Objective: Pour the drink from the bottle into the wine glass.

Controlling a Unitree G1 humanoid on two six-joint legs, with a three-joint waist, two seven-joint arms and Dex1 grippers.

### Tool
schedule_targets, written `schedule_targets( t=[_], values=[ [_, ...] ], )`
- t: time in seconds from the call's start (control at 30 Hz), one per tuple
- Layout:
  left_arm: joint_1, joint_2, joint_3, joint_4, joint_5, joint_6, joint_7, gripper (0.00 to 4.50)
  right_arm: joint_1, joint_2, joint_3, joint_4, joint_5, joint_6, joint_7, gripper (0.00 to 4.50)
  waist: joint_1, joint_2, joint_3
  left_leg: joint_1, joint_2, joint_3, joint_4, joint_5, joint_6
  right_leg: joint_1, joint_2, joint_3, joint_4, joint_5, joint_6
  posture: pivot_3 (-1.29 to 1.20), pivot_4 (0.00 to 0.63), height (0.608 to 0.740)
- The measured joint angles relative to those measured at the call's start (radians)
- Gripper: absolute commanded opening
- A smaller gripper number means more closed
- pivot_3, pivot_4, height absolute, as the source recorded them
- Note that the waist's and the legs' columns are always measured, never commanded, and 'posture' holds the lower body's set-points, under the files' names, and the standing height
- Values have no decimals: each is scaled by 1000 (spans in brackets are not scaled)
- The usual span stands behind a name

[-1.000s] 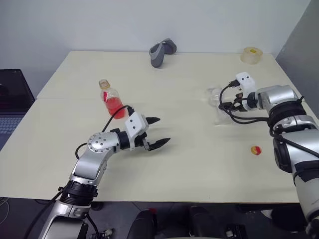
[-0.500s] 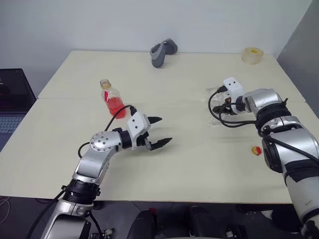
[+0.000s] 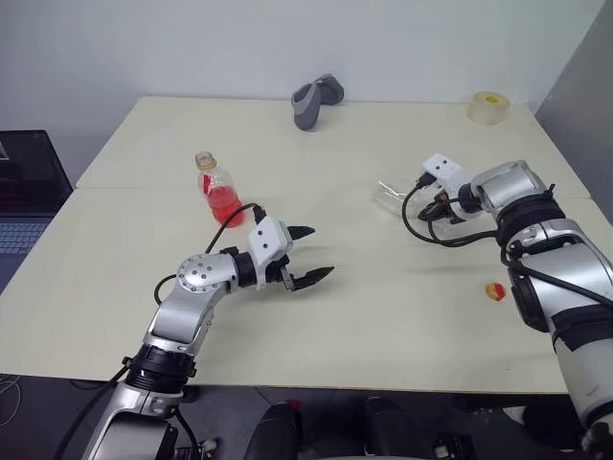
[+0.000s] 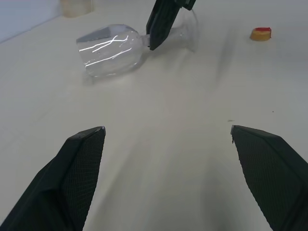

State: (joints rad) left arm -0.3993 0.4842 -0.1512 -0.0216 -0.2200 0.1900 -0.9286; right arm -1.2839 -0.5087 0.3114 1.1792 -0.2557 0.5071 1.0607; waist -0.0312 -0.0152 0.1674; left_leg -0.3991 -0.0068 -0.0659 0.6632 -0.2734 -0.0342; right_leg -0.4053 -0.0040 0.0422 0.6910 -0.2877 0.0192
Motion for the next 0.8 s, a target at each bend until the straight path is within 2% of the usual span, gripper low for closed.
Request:
schedule_targets(
  t=[0.1, 0.2, 0.33, 0.47, 0.7, 0.73, 0.8],
  values=[
    [0, 1, -1, -2, -2, 5, -13, 4500, 74, -46, 32, -153, -6, 11, 88, 170, 0, 0, 0, 0, 0, 0, 0, 0, 0, 0, 0, 0, 0, 0, 0, 0, 150, 740],
    [-2, 0, -5, -6, -4, 19, -25, 4500, 173, -85, 34, -376, 2, 107, 149, 170, 0, 0, 0, 0, 0, -1, 0, 0, 0, 0, 0, 0, 0, 0, 0, 0, 150, 740],
    [-3, -9, -18, -8, -5, 25, -34, 4500, 252, -93, 27, -572, 17, 246, 166, 170, 0, 0, -1, 0, 0, -2, 1, 0, 0, 0, 0, 0, 1, 0, 0, 0, 150, 740],
    [-3, -17, -26, -13, -10, 34, -46, 4500, 282, -87, 8, -638, 42, 328, 135, 170, -1, 0, -1, 0, 1, -3, 1, 0, 0, 1, 0, 0, 1, 0, 0, 0, 150, 740],
    [-3, -18, -40, -21, -11, 42, -48, 4500, 306, -93, 4, -677, 51, 336, 115, 170, -1, 0, -2, 1, 1, -3, 1, 0, 0, 1, 0, 0, 2, 0, 0, 0, 150, 740],
    [-2, -18, -40, -21, -11, 42, -48, 4500, 309, -94, 4, -682, 52, 334, 112, 885, -1, 0, -2, 1, 0, -3, 1, 0, 0, 1, 0, 0, 2, 0, 0, 0, 150, 740],
    [-2, -18, -40, -21, -11, 42, -49, 4500, 323, -93, 15, -683, 53, 333, 113, 1446, 0, 0, -2, 0, 0, -3, 1, 0, 0, 1, 0, 0, 1, 0, 0, 0, 150, 740]
  ],
)
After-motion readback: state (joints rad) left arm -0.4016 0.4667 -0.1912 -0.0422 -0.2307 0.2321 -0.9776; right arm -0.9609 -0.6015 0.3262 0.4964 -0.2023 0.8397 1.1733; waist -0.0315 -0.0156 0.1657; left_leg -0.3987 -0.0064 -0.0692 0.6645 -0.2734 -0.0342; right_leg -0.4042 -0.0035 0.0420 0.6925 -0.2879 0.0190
